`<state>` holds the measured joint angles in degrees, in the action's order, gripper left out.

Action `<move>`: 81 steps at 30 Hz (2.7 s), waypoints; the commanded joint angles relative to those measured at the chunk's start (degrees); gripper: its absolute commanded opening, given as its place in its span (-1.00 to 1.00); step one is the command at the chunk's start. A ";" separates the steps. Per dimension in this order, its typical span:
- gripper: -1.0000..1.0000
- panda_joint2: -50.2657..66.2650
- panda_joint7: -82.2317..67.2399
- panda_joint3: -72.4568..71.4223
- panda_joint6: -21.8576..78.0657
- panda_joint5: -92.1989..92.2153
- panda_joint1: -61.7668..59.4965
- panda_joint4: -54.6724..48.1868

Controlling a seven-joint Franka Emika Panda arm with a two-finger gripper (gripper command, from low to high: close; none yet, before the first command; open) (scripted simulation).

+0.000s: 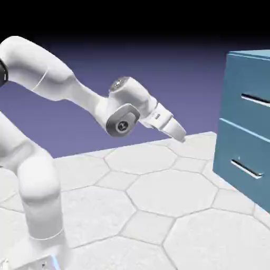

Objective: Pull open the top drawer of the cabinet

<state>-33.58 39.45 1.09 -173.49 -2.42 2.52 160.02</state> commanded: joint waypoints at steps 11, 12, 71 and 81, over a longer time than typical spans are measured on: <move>0.00 -8.43 -27.41 9.93 4.70 -22.10 16.75 -8.98; 0.00 -9.20 -29.90 10.84 5.13 -24.11 18.27 -9.79; 0.00 -54.42 -176.92 64.10 30.36 -142.66 108.08 -57.94; 0.00 -61.62 -200.35 72.59 34.39 -161.55 122.39 -65.61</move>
<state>-95.21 -160.89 73.68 -139.11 -163.97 124.91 94.41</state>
